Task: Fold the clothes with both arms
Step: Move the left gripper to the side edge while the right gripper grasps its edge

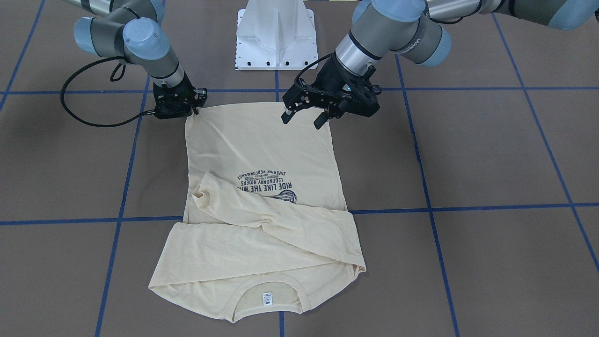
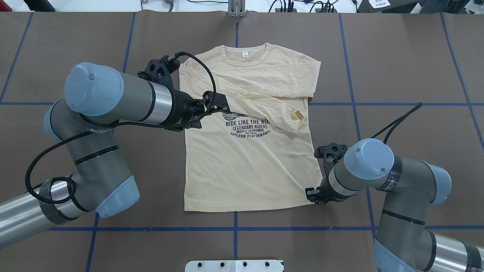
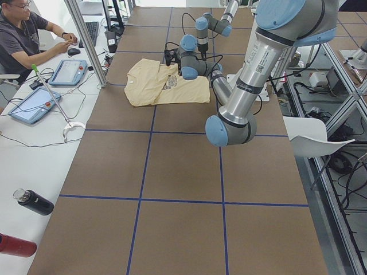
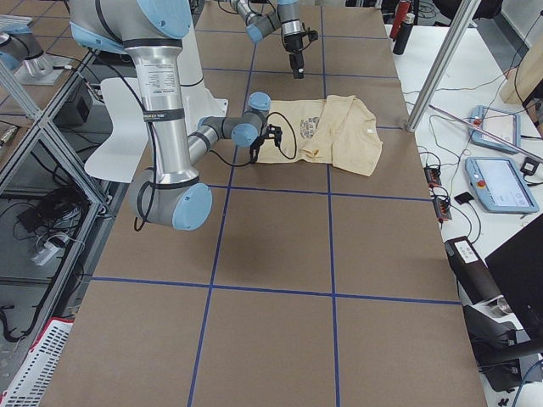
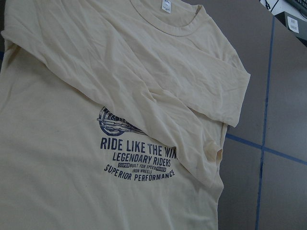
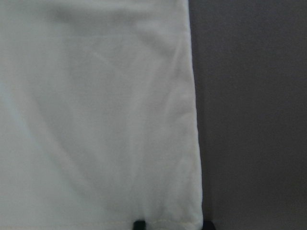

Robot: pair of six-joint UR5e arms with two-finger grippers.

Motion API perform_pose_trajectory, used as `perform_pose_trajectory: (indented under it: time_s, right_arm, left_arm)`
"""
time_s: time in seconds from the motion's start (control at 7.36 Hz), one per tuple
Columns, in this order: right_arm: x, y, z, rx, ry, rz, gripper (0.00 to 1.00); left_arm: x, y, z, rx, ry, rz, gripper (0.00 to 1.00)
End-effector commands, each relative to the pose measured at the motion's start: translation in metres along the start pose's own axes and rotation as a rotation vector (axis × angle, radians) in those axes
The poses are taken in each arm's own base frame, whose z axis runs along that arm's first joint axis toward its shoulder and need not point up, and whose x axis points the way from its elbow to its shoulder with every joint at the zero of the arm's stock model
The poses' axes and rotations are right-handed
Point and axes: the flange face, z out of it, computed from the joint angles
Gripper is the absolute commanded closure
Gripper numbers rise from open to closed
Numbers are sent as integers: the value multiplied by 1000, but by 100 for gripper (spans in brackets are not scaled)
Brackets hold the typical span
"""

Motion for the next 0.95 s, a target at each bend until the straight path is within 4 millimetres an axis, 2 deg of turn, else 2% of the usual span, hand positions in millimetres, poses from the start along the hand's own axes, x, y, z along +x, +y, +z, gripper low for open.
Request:
perform_pose_trajectory:
  time_s: [0.0,0.27,0.41,0.82]
  right_arm:
    - [-1,1,-2,-6,-7,6,73]
    - [-3,2,-5,-5,-16,2,100]
    - [-6,4,-13,2,-29,-5,100]
    - [-9,4,-18,15,-43,99,100]
  left_arm:
    - [-3,0,1,0,-5,-1,0]
    - [-4,0,1,0,-6,-3,0]
    - [-4,0,1,0,-6,-1,0]
    - [-35,4,8,-10,-52,-15,0]
